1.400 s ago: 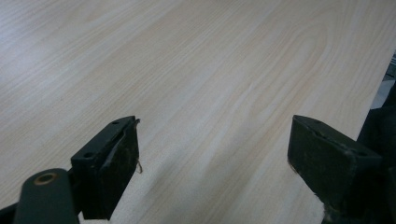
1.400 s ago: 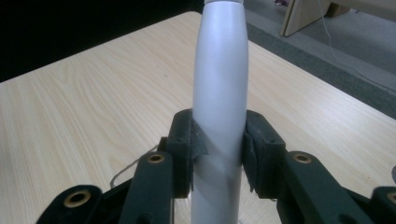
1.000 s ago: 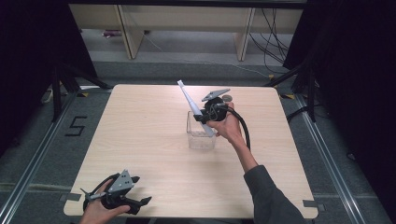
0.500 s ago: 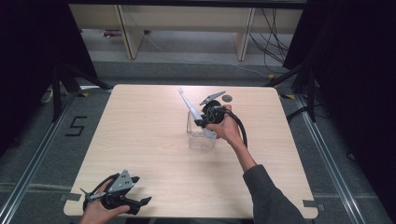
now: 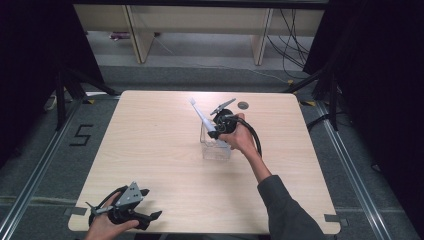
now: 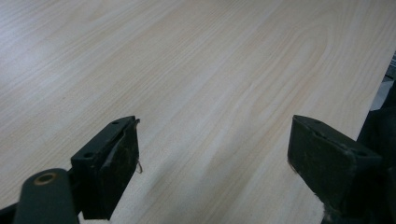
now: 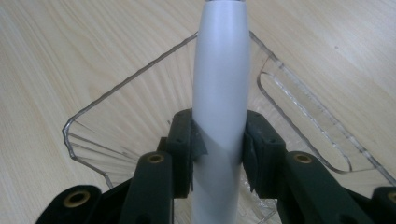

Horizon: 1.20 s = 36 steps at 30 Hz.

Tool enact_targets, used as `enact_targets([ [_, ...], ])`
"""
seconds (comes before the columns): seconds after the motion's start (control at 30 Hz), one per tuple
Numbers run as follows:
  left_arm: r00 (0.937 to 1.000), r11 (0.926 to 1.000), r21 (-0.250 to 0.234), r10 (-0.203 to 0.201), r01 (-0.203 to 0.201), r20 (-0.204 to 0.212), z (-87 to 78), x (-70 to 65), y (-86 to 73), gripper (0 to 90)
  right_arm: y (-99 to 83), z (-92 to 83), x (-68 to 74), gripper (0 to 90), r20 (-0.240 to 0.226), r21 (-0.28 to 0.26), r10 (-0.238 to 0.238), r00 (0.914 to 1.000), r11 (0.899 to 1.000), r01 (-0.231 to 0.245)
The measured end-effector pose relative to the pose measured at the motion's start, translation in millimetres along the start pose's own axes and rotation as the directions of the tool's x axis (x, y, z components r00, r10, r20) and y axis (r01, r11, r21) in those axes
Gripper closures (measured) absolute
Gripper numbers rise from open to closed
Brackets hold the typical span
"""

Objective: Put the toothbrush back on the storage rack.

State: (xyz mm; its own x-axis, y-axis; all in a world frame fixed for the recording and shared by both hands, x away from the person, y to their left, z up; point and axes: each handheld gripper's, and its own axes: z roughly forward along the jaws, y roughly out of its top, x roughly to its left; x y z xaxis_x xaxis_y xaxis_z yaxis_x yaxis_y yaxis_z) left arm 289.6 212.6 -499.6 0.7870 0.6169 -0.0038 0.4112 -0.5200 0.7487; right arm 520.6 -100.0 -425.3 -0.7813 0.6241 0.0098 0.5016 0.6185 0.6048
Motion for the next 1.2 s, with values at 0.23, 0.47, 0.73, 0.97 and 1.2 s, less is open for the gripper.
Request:
enact_targets([
  [0.23,1.0000,1.0000,-0.003,-0.003,0.003,0.008,0.4,-0.1,-0.3,16.0,-0.8,3.9,0.7,66.6,-0.006,0.034,0.007,1.0000,0.999,-0.007],
  [0.47,0.9999,1.0000,-0.004,0.003,-0.003,0.011,0.0,-0.1,-0.1,16.0,-1.2,6.0,2.4,66.2,-0.010,0.051,0.016,0.9998,0.999,-0.016],
  [0.73,0.9999,1.0000,-0.001,0.002,-0.002,0.010,0.3,-0.5,0.0,16.0,-1.2,-12.9,0.3,60.0,-0.001,-0.018,0.046,0.9989,0.999,-0.046],
  [0.97,0.9999,0.9998,-0.018,0.012,-0.012,0.003,1.5,0.1,0.1,16.0,-4.3,-33.2,-4.8,54.5,-0.008,-0.094,0.046,0.9989,0.995,-0.046],
  [1.2,0.9999,1.0000,-0.006,-0.001,0.001,0.013,1.9,-0.5,-0.2,16.0,-6.6,-47.5,-2.2,51.0,-0.004,-0.132,0.029,0.9996,0.991,-0.029],
])
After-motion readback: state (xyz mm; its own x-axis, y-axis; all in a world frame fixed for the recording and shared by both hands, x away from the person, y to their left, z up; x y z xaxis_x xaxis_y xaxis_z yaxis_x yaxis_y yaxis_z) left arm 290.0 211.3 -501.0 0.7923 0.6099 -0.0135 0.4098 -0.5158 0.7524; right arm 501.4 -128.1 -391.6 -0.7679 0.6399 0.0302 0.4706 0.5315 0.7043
